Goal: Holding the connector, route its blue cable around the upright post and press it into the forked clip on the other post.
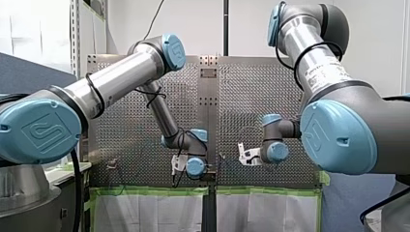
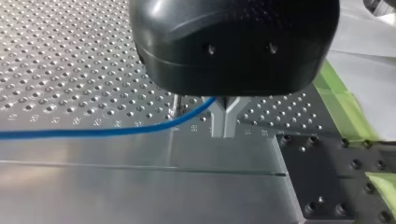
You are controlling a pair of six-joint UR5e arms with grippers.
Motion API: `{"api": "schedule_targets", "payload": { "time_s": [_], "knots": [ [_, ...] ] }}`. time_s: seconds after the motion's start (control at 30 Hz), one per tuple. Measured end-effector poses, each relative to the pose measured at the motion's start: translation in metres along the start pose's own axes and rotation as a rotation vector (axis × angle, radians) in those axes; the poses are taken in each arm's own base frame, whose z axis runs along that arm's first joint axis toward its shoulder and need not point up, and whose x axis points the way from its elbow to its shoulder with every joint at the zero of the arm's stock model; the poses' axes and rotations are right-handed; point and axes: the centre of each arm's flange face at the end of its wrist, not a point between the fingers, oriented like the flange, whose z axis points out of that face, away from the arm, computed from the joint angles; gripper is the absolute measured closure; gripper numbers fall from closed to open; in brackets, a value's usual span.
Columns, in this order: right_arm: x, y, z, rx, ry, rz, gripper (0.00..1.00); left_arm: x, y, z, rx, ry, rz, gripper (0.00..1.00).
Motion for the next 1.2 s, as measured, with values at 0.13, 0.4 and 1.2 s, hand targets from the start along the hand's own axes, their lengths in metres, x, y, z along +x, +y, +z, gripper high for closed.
{"api": "schedule_targets", "payload": {
  "time_s": [0.13,0.4,1.2],
  "knots": [
    [0.002,0.002,0.002,-0.002,-0.013,0.003,1.00,0.000,0.001,0.001,0.004,0.000,0.001,0.98],
    [0.003,0.010,0.003,-0.015,-0.013,0.009,1.00,-0.004,0.000,0.007,0.031,-0.009,-0.003,0.98],
    [0.005,0.047,0.011,-0.077,0.040,0.042,1.00,-0.033,0.010,0.053,0.062,-0.039,-0.044,0.98]
  ]
}}
